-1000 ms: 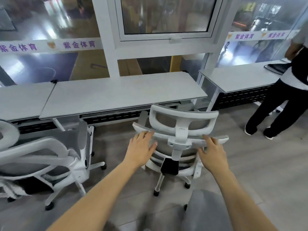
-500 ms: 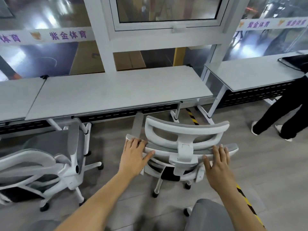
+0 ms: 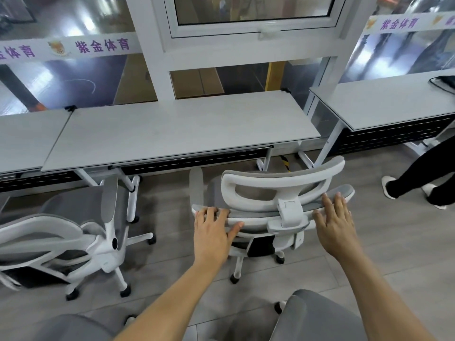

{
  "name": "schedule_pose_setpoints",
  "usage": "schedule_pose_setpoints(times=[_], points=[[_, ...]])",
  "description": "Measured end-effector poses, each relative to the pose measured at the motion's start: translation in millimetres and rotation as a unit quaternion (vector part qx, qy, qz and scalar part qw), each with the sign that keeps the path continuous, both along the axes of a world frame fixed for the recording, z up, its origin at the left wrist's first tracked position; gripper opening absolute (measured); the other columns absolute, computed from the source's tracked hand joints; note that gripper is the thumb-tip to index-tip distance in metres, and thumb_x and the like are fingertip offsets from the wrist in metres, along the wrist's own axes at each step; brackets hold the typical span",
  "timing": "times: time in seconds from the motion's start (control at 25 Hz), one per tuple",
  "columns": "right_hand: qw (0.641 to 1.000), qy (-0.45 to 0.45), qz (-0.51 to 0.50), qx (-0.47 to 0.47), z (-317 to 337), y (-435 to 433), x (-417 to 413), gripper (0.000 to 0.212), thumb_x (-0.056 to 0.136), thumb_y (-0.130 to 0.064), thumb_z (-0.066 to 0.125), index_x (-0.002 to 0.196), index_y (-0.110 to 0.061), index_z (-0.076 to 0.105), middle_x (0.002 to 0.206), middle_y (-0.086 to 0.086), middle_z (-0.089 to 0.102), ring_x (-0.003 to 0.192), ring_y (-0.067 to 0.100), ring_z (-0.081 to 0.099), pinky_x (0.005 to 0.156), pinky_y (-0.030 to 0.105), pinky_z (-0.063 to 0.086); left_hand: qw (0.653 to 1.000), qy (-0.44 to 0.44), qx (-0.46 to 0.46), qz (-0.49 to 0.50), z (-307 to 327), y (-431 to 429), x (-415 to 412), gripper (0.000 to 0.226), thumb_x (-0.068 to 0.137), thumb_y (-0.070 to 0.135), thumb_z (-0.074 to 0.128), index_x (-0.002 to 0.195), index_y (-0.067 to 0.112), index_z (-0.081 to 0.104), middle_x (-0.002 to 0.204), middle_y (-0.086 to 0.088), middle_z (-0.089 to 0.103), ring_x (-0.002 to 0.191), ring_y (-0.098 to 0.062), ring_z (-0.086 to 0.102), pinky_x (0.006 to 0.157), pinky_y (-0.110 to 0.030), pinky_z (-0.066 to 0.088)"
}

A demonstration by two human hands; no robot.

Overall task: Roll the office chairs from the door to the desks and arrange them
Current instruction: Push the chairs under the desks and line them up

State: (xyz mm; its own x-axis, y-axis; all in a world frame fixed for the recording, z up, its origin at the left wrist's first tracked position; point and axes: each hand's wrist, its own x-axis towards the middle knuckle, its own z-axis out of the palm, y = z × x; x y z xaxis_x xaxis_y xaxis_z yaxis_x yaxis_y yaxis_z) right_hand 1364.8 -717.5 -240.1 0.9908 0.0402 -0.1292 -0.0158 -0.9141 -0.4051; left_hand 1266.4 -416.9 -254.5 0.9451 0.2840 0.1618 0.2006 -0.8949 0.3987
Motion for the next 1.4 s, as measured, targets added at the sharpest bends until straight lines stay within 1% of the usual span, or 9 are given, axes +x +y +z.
schedule_pose_setpoints(times=[0.24,0.36,0.48,0.56,0.68,0.8,0.96,1.24,1.4], points=[[1.000,-0.011,0.007,0.015,-3.2,0.6,1.6,0.077,0.091,-0.065,0.012,0.160,-0.030,0.008,0.169,0.003,-0.007,0.155,0.016,-0.011,0.126,0.042,0.000,1.000,0.013,-0.011,0.002,-0.3,4.3,4.0,0.051,0.091,0.070,0.045,0.122,0.031,0.057,0.122,0.002,0.056,0.125,-0.025,0.039,0.103,-0.044,0.044],[1.000,-0.021,-0.005,0.009,4.7,2.1,-4.7,0.065,0.101,-0.052,0.026,0.160,-0.028,0.014,0.169,0.004,0.003,0.156,0.018,-0.002,0.126,0.042,0.003,1.000,0.014,-0.008,-0.007,2.4,2.5,2.8,0.049,0.093,0.064,0.048,0.123,0.027,0.057,0.123,-0.001,0.057,0.127,-0.028,0.041,0.106,-0.048,0.041],[0.998,-0.053,-0.007,0.016,22.2,5.8,-20.8,0.059,0.103,-0.041,0.035,0.158,-0.020,0.026,0.167,0.005,0.019,0.154,0.020,0.014,0.126,0.040,0.009,0.998,0.040,-0.023,-0.031,11.2,1.7,-6.3,0.047,0.097,0.052,0.049,0.135,0.025,0.049,0.143,-0.008,0.048,0.142,-0.033,0.032,0.113,-0.052,0.035],[0.997,-0.071,-0.005,0.026,32.8,7.4,-40.3,0.055,0.104,-0.035,0.038,0.156,-0.017,0.032,0.164,0.006,0.027,0.152,0.023,0.022,0.125,0.039,0.014,0.998,0.036,-0.032,-0.051,21.2,-3.6,-23.8,0.045,0.097,0.044,0.051,0.137,0.024,0.047,0.146,-0.006,0.044,0.139,-0.031,0.036,0.109,-0.049,0.039],[0.994,-0.097,0.012,0.048,43.8,10.4,-69.7,0.053,0.101,-0.030,0.043,0.152,-0.017,0.038,0.158,0.007,0.037,0.145,0.030,0.033,0.120,0.044,0.028,0.996,0.025,-0.035,-0.083,35.7,-21.2,-64.6,0.042,0.096,0.036,0.054,0.134,0.022,0.049,0.142,-0.004,0.048,0.131,-0.031,0.044,0.104,-0.049,0.041],[0.993,-0.103,0.040,0.049,50.8,11.1,-106.1,0.052,0.099,-0.029,0.048,0.150,-0.019,0.041,0.152,0.008,0.045,0.138,0.032,0.040,0.114,0.046,0.035,0.995,0.019,-0.035,-0.093,42.4,-43.3,-117.8,0.038,0.097,0.038,0.051,0.132,0.023,0.052,0.138,-0.002,0.052,0.125,-0.030,0.048,0.099,-0.046,0.041],[0.992,-0.101,0.062,0.040,62.3,2.1,-166.0,0.052,0.097,-0.029,0.050,0.147,-0.019,0.045,0.145,0.009,0.050,0.131,0.033,0.045,0.109,0.043,0.037,0.991,0.019,-0.066,-0.113,49.5,-74.0,-194.5,0.039,0.096,0.046,0.041,0.129,0.028,0.053,0.132,0.004,0.054,0.120,-0.025,0.049,0.098,-0.042,0.042],[0.994,-0.095,0.059,0.014,111.7,-46.5,-270.5,0.046,0.096,-0.030,0.051,0.141,-0.022,0.051,0.139,0.009,0.053,0.126,0.034,0.048,0.104,0.043,0.039,0.968,0.058,-0.094,-0.226,51.8,-147.2,-329.2,0.034,0.101,0.042,0.043,0.130,0.029,0.053,0.130,0.009,0.054,0.118,-0.015,0.047,0.100,-0.033,0.038],[0.993,-0.114,0.032,-0.015,128.1,-88.9,-352.3,0.043,0.096,-0.031,0.050,0.139,-0.025,0.053,0.135,0.008,0.054,0.124,0.034,0.049,0.102,0.044,0.041,0.952,0.074,-0.109,-0.278,33.2,-174.0,-401.2,0.035,0.101,0.042,0.044,0.129,0.025,0.056,0.128,0.007,0.057,0.117,-0.017,0.049,0.102,-0.034,0.038]])
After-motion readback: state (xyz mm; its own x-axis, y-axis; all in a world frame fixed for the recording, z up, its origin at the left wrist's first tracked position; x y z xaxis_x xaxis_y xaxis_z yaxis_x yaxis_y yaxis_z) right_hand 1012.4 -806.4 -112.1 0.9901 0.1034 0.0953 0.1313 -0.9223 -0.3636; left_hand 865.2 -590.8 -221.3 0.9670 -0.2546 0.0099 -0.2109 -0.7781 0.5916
